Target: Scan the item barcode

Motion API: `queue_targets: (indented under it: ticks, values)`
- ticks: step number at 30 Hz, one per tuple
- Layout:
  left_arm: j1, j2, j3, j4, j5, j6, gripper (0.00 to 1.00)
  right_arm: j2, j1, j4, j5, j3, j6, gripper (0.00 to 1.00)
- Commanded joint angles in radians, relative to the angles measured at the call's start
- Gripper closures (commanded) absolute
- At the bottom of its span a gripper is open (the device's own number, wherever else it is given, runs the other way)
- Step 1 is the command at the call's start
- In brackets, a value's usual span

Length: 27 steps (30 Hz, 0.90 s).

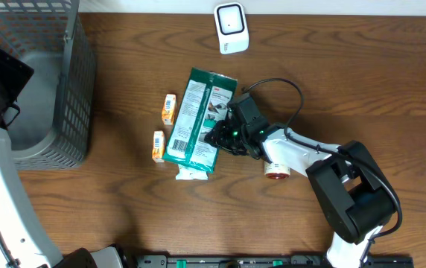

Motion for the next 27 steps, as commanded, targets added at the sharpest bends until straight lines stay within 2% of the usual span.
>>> queue_targets:
  ticks: [1, 8, 11, 14, 21, 27]
  values:
    - [0.003, 0.002, 0.003, 0.001, -0.005, 0.006, 0.12, 0.029, -0.006, -0.002, 0.014, -0.015, -0.054, 0.99]
    - [0.003, 0.002, 0.003, 0.001, -0.005, 0.006, 0.12, -0.020, -0.063, -0.002, -0.122, -0.015, -0.176, 0.99]
    - [0.003, 0.002, 0.003, 0.001, -0.005, 0.006, 0.12, -0.054, -0.096, -0.007, -0.234, -0.015, -0.285, 0.99]
    - [0.003, 0.002, 0.003, 0.001, -0.005, 0.006, 0.12, -0.080, -0.118, -0.035, -0.274, -0.015, -0.311, 0.99]
    - [0.003, 0.002, 0.003, 0.001, -0.005, 0.006, 0.12, -0.092, -0.158, -0.099, -0.214, -0.015, -0.379, 0.99]
    - [0.003, 0.002, 0.003, 0.001, -0.005, 0.006, 0.12, -0.089, -0.097, -0.135, 0.015, -0.015, -0.381, 0.99]
